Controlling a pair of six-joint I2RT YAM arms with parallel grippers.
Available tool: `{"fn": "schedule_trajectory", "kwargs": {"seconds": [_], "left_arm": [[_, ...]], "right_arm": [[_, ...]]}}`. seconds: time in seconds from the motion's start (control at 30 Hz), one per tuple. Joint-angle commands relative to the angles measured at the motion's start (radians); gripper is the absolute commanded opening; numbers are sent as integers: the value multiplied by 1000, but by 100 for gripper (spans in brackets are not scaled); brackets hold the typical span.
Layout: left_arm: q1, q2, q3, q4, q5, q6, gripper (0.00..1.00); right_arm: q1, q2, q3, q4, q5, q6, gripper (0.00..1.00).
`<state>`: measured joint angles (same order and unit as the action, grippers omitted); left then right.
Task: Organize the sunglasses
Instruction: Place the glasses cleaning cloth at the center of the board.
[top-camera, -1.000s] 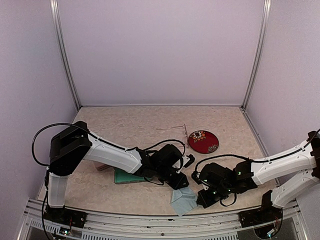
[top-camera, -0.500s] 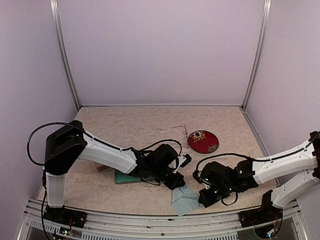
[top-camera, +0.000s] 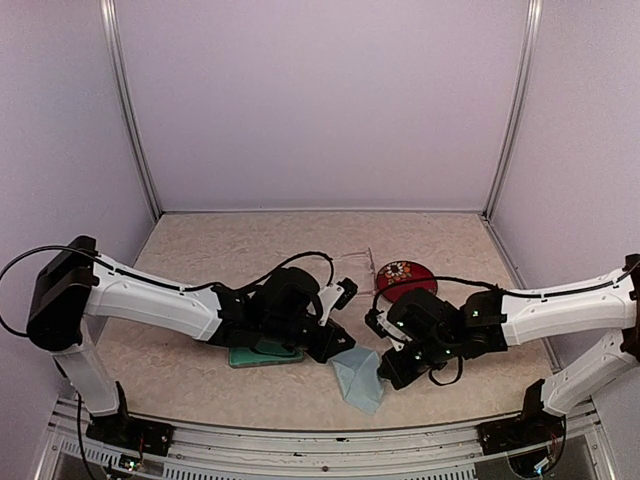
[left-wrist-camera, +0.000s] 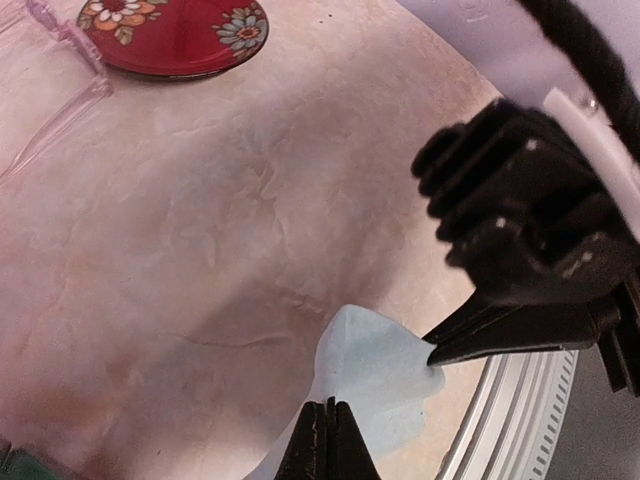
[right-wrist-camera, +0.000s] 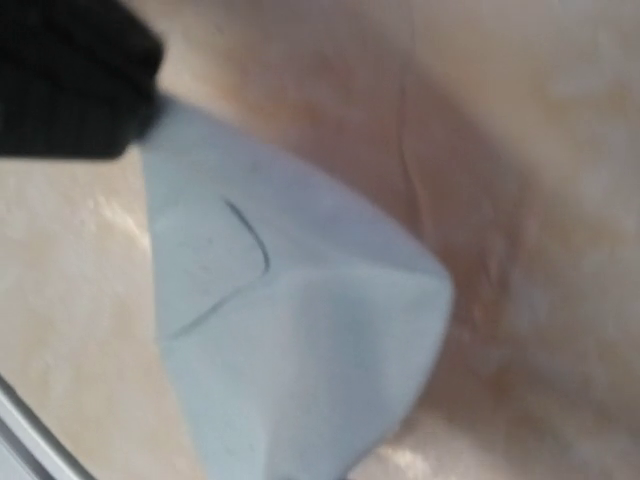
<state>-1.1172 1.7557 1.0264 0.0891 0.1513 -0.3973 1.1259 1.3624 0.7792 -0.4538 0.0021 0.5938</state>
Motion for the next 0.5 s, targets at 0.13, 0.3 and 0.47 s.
{"fn": "schedule_trajectory", "kwargs": {"seconds": [0.13,0.3,0.47], "left_arm": [[10,-221,-172,-27,-152,-67,0],[9,-331,-258,-73,-204,-104,0],[-2,-379,-321,-86,-229,-126,0]], "right_arm": [[-18,114,152,-35,22,-188,0],[-19,181,219,-54,20,-258,0],[-20,196,253,-99,31,-285,0]]}}
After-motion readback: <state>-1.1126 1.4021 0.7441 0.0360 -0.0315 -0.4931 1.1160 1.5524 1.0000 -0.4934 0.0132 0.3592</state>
